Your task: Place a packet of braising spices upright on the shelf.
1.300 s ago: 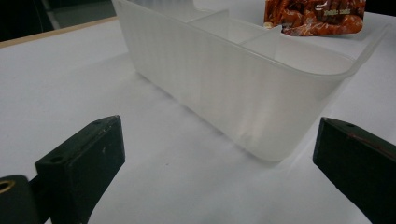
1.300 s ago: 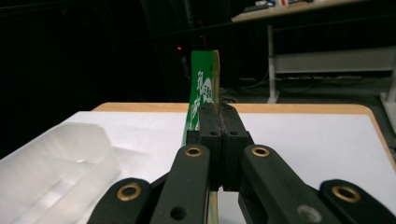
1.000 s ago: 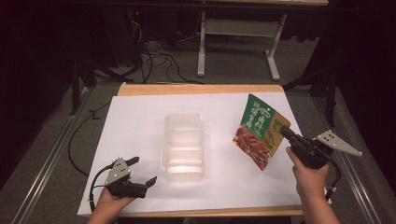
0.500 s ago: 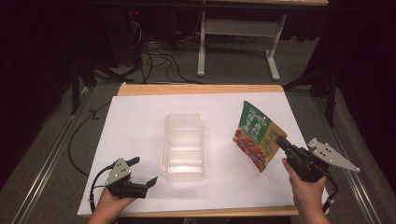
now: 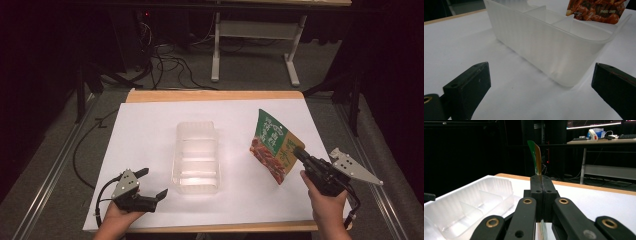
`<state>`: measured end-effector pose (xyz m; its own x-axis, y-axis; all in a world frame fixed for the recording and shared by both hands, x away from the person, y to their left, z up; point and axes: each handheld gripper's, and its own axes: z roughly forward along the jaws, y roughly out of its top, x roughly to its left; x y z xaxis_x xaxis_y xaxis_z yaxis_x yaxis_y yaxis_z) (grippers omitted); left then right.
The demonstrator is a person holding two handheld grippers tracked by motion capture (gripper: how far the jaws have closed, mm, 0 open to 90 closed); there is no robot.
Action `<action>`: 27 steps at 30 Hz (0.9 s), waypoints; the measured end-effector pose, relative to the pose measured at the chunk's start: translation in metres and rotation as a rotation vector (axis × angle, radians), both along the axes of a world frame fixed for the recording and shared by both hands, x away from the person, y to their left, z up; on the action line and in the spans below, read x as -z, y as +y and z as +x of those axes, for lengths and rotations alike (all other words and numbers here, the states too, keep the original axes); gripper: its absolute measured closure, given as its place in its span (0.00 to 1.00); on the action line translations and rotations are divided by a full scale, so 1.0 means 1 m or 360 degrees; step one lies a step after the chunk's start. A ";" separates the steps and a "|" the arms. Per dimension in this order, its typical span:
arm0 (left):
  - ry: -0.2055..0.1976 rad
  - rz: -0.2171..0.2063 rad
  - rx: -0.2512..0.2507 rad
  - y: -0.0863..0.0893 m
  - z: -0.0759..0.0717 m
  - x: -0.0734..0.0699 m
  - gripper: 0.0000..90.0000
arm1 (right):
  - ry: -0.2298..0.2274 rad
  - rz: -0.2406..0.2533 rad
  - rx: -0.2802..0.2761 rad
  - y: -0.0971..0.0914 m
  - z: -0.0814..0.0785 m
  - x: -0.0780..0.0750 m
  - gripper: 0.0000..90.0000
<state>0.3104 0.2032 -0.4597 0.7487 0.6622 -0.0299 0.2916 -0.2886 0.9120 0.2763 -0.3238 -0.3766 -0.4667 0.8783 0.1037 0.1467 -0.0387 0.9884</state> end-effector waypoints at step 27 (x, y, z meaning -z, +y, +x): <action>-0.0022 -0.0015 -0.0004 0.003 -0.001 -0.003 0.03 | 0.0021 -0.0034 -0.0106 0.005 0.003 0.002 0.71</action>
